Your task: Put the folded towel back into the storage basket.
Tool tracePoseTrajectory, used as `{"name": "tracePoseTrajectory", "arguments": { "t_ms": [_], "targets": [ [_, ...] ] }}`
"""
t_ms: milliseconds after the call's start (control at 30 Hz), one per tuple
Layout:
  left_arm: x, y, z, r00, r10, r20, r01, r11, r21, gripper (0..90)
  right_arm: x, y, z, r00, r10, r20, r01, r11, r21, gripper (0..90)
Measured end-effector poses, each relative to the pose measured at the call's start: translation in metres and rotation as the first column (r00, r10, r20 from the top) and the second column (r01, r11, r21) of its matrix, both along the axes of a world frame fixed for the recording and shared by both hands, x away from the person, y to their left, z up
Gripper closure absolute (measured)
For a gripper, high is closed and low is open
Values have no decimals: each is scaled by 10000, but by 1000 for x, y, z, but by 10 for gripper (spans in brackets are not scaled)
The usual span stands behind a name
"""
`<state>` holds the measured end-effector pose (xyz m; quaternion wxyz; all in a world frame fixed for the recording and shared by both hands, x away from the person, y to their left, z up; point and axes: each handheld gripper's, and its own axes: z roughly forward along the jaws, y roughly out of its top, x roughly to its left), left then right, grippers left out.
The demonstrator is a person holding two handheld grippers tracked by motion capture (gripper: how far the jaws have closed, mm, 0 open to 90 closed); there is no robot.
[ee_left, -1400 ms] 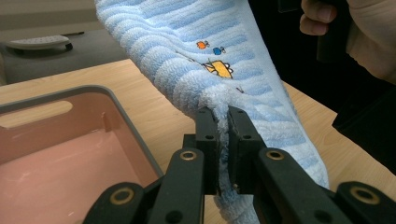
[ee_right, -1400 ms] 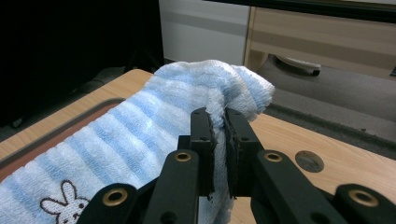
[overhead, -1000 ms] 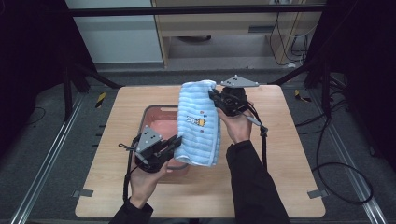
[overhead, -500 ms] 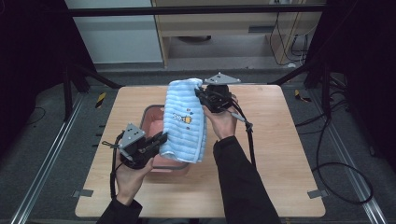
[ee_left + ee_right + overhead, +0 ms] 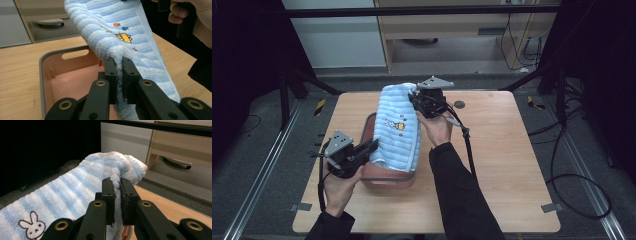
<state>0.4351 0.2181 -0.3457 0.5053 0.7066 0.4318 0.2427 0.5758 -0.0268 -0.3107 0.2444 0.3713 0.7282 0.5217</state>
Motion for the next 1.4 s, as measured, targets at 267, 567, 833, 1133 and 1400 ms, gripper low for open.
{"name": "tracePoseTrajectory", "arguments": {
  "t_ms": [267,567,833,1133,1400],
  "targets": [
    [6,10,-5,9997,229,-121,-228,9997,56,843,8,13,-6,9999,119,-41,-119,9999,125,833],
    [14,15,-17,9986,403,-353,-398,9991,158,842,16,21,-18,9995,257,-205,-256,9997,57,832],
    [20,21,-27,9968,540,-592,-525,9982,273,842,24,31,-30,9986,341,-400,-345,9994,-96,832],
    [26,21,-41,9952,605,-776,-560,9967,588,842,29,38,-42,9979,373,-528,-395,9984,-411,832],
    [29,20,-50,9912,637,-1162,-546,9953,799,842,35,38,-60,9962,331,-800,-373,9979,-521,831]
  ]
}}
